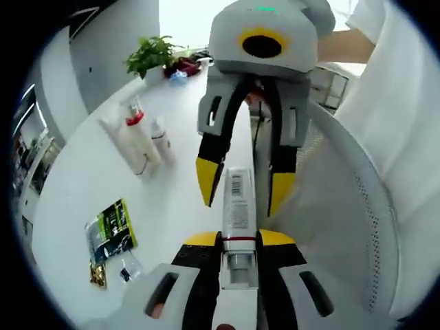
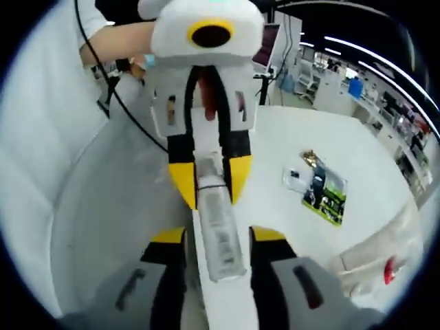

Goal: Arrange the skincare products in the storage area until every visible bottle or jar stands upright without overlapping.

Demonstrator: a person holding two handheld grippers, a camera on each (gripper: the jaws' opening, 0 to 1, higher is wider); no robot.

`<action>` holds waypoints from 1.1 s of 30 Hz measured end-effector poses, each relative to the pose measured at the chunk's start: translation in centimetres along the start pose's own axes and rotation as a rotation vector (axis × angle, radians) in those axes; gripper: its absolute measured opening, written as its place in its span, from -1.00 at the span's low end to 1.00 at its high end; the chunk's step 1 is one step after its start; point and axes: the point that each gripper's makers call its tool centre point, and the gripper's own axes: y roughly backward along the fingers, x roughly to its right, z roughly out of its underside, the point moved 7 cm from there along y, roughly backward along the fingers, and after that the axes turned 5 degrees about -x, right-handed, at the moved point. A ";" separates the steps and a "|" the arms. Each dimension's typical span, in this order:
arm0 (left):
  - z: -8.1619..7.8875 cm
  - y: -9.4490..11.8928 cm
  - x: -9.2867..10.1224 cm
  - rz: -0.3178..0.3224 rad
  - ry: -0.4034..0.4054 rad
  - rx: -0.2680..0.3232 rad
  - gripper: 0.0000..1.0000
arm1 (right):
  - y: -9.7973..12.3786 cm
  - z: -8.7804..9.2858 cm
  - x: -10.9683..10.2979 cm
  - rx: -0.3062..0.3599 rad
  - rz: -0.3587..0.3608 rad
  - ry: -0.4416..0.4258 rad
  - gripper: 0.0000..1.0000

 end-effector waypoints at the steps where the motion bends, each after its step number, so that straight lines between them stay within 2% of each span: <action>1: -0.3 0.1 0.1 0.008 0.001 0.014 -0.67 | -0.1 0.1 0.1 -0.022 -0.002 0.018 -0.34; 5: -0.7 0.2 0.1 0.009 0.004 0.038 -0.67 | -0.3 0.2 -0.2 -0.049 -0.021 0.065 -0.53; 11: -0.6 0.2 0.4 0.007 0.002 0.042 -0.66 | 0.0 0.5 -0.6 -0.010 0.007 0.065 -0.55; 13: -0.8 0.3 0.1 -0.013 0.043 0.089 -0.64 | 0.2 0.5 -0.5 0.022 0.014 0.032 -0.56; 15: -1.0 0.7 -0.2 -0.022 0.090 0.137 -0.53 | 0.4 0.8 -0.4 0.032 0.017 0.016 -0.56; 17: -1.0 1.0 -0.4 -0.018 0.107 0.149 -0.40 | 0.6 1.3 -0.3 0.039 0.029 -0.003 -0.57; 21: -0.4 1.3 -0.8 -0.036 0.130 0.158 -0.35 | 1.0 1.9 -0.4 0.079 0.029 -0.058 -0.57; 23: 0.1 1.3 -1.0 -0.054 0.153 0.152 -0.26 | 1.2 2.1 -0.3 0.099 0.035 -0.091 -0.57; 25: 0.5 1.5 -1.1 -0.073 0.209 0.182 -0.15 | 1.6 2.2 0.2 0.149 0.057 -0.156 -0.57; 28: 0.4 2.2 -1.3 -0.081 0.322 0.304 -0.02 | 2.5 2.3 0.7 0.240 0.083 -0.266 -0.57; 30: 0.3 2.5 -1.3 -0.077 0.362 0.349 0.04 | 3.1 2.4 0.9 0.329 0.096 -0.366 -0.57; 31: 0.2 2.7 -1.3 -0.074 0.402 0.393 0.06 | 3.3 2.5 0.9 0.384 0.098 -0.425 -0.57; 32: 0.0 2.9 -1.3 -0.072 0.427 0.424 0.08 | 3.4 2.5 0.9 0.401 0.097 -0.443 -0.57; 33: -0.1 3.1 -1.3 -0.066 0.468 0.474 0.12 | 3.6 2.5 0.7 0.469 0.093 -0.511 -0.57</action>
